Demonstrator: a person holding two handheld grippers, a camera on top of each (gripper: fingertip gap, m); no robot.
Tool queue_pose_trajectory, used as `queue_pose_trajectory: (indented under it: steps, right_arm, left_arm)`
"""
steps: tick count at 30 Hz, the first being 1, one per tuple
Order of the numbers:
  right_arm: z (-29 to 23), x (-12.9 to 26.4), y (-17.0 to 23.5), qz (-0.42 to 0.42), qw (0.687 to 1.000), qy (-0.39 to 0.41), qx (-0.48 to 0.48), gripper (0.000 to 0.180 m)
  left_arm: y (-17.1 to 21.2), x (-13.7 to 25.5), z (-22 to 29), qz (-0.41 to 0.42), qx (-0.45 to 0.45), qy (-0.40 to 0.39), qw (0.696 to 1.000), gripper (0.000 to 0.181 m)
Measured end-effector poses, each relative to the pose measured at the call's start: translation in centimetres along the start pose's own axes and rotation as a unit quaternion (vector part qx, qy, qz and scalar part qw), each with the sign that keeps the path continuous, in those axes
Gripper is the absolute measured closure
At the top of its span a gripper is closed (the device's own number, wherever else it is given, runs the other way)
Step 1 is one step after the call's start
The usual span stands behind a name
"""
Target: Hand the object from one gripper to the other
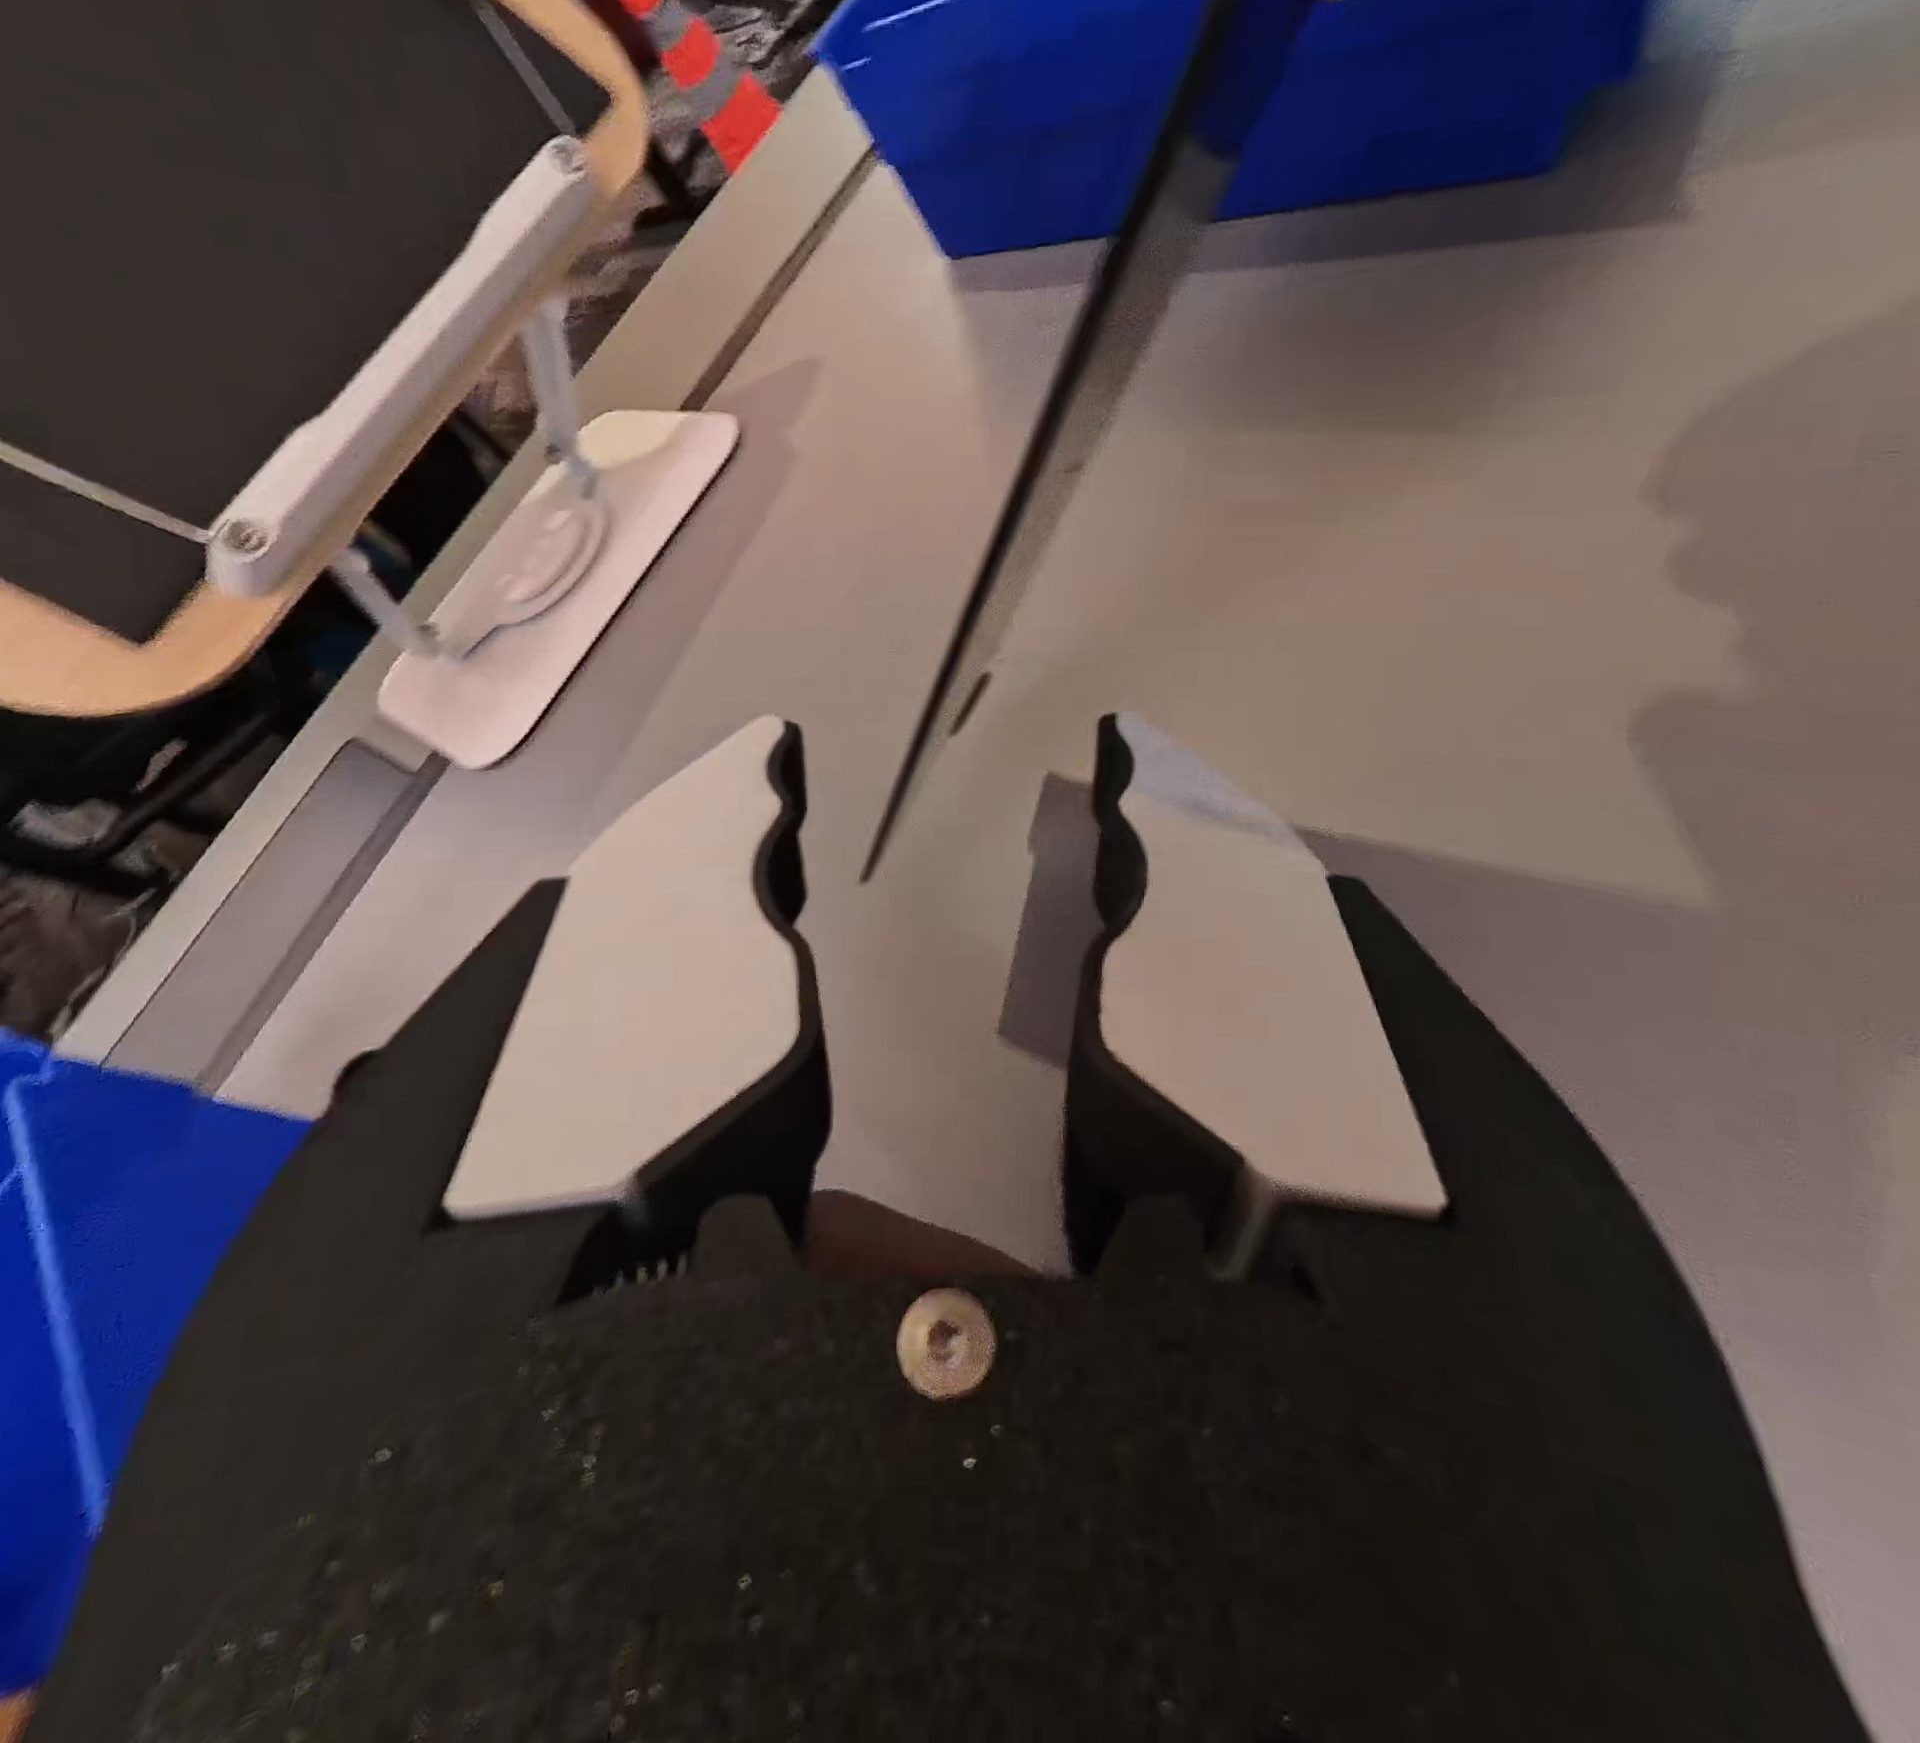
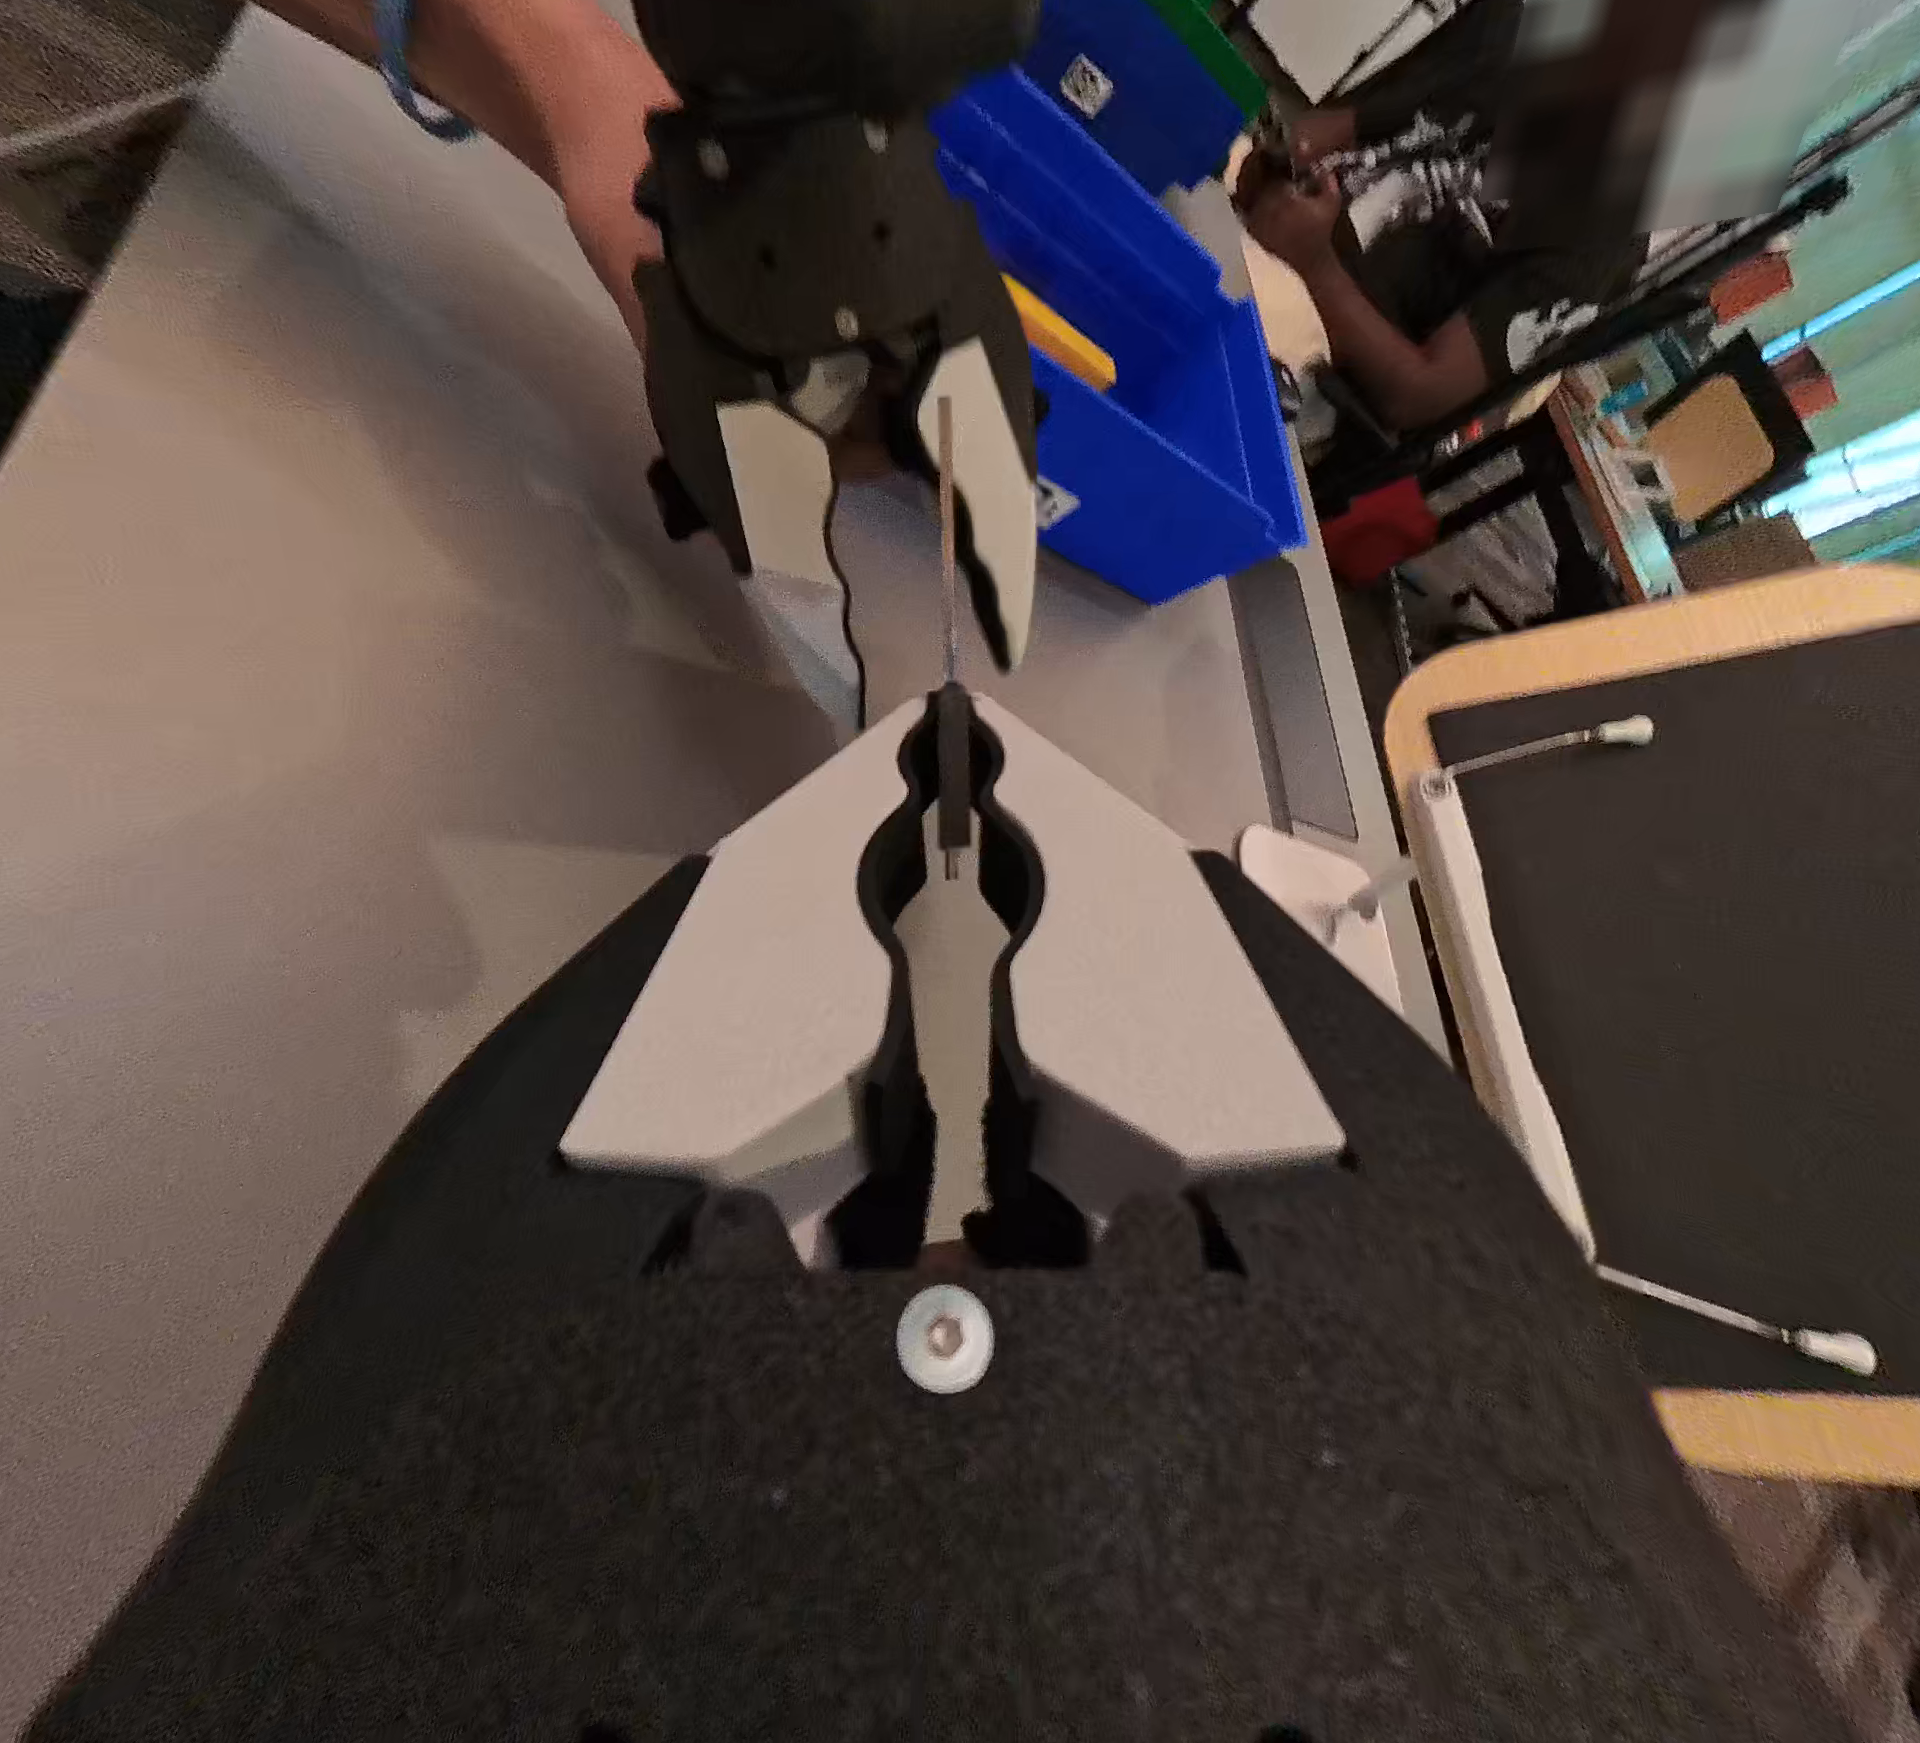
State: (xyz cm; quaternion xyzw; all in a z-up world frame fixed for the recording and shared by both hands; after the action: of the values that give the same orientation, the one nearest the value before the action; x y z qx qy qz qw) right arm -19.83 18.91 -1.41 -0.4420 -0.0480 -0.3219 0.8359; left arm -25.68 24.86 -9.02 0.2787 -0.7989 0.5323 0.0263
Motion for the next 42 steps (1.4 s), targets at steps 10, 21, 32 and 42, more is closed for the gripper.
queue_pose_trajectory:
  steps: [10,21,32,42]
  right_arm:
    - [2.7,1.2,-1.4,0.11,0.984,0.108,-0.087,0.161]
    - [3.6,-3.6,1.9,0.381,0.757,0.036,-0.53,0.125]
    - [2.0,-7.0,-0.6,0.508,0.608,0.038,-0.609,0.178]
    - [3.2,-5.9,0.4,0.466,0.688,0.103,-0.546,0.179]
  left_arm:
    - [-1.2,0.4,-0.1,0.047,0.007,0.001,0.999,0.179]
    - [-5.4,4.9,-5.4,0.312,0.398,0.098,0.857,0.179]
    - [-6.4,5.3,-5.9,0.397,0.539,0.161,0.725,0.179]
    - [-4.4,4.5,-7.1,0.326,0.522,0.088,0.783,0.147]
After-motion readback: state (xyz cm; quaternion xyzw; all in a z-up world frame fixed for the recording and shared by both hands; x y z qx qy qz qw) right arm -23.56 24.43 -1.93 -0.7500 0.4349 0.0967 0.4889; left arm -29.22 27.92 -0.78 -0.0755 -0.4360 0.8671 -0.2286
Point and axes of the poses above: each gripper's, where its closed fingertips meet, x back along the fingers, y out of its underside, z = x × y across the jaws, the point moved 2 cm from there along x, back along the fingers, and after that the axes turned 5 degrees about z, right-handed, at the moved point
